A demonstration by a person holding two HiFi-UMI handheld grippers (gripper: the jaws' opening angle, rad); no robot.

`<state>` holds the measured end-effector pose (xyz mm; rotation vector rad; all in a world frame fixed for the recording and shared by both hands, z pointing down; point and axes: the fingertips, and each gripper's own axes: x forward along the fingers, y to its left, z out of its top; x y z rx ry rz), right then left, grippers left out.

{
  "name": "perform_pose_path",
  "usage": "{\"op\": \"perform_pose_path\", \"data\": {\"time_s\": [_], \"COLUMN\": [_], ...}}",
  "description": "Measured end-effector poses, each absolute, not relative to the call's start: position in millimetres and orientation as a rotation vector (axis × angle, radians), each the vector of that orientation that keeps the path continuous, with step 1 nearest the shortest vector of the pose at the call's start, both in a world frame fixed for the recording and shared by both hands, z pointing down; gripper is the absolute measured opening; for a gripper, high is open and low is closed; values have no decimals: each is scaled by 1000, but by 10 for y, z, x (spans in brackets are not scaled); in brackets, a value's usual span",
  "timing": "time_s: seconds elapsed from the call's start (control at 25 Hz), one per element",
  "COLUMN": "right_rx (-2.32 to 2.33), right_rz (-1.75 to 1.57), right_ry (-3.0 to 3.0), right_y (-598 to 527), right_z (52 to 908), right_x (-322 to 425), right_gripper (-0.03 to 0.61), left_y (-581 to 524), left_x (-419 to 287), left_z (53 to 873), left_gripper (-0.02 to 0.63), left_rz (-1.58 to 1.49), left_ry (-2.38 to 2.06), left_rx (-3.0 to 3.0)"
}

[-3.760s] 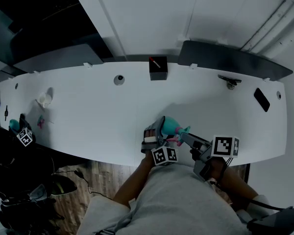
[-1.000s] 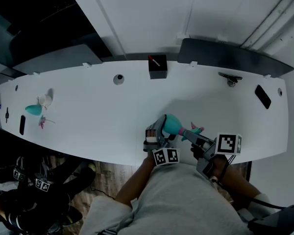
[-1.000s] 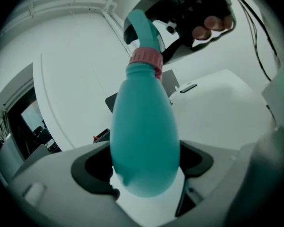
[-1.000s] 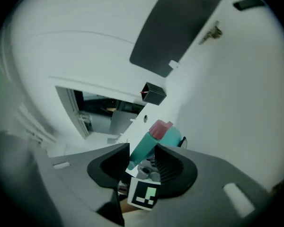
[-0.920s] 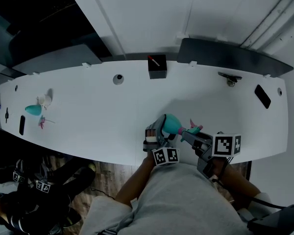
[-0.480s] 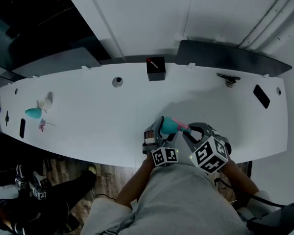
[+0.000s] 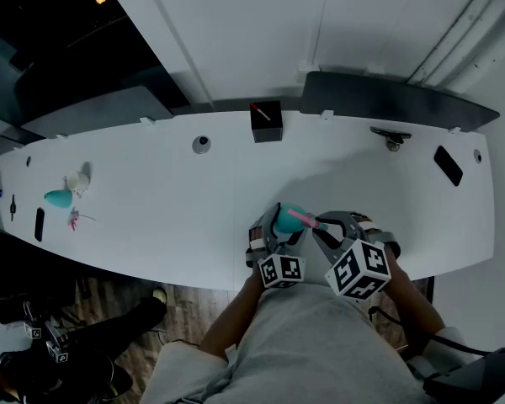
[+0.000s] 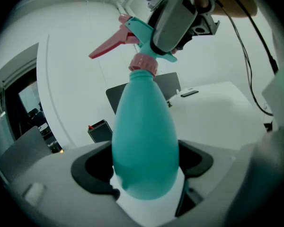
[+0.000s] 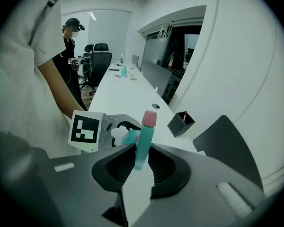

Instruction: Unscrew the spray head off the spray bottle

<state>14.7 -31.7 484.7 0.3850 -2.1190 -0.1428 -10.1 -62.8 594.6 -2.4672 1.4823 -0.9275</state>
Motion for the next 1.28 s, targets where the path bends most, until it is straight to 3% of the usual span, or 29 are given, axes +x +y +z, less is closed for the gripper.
{"op": "perform_pose_path", "data": {"time_s": [0.88, 1.28], "right_rx": [405, 612], "right_rz": [-259, -106], "right_ry": [-2496, -2632], "right_y": [-244, -302], "right_z": [4321, 4264], "right_x": [361, 847], "right_gripper": [89, 89], "left_y": [-780, -828], "left_x": [-451, -749], "left_z": [5767, 5826], "left_gripper": [399, 399], "left_rz": [-804, -727], "left_ry": [1725, 1948], "left_rx": [-2512, -2583]}}
